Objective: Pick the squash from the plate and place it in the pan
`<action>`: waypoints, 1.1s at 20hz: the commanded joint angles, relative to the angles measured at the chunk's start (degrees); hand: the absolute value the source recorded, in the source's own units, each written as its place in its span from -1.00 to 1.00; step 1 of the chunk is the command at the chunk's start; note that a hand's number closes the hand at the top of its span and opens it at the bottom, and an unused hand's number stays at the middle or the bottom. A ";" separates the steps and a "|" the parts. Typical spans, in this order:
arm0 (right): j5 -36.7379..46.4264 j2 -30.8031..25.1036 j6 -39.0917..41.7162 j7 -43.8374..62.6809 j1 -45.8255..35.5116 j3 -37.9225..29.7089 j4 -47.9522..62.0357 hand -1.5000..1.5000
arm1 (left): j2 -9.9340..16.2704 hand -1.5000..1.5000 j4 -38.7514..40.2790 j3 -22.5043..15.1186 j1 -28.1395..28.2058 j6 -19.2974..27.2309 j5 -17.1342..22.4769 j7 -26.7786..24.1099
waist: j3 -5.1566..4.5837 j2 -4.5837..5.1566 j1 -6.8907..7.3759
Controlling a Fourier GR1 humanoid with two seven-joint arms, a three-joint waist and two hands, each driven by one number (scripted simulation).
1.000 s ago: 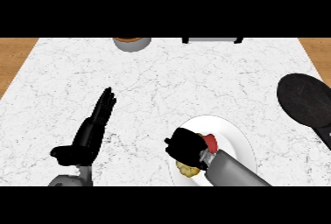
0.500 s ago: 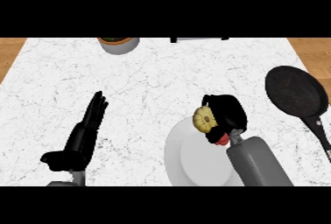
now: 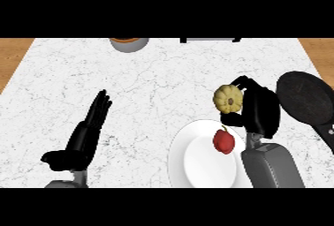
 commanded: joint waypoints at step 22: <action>-22.39 -20.65 -34.58 -27.65 -7.52 -34.84 35.48 1.00 | -0.42 0.00 -2.26 0.11 0.21 -2.60 -0.11 1.38 | 0.13 0.66 2.34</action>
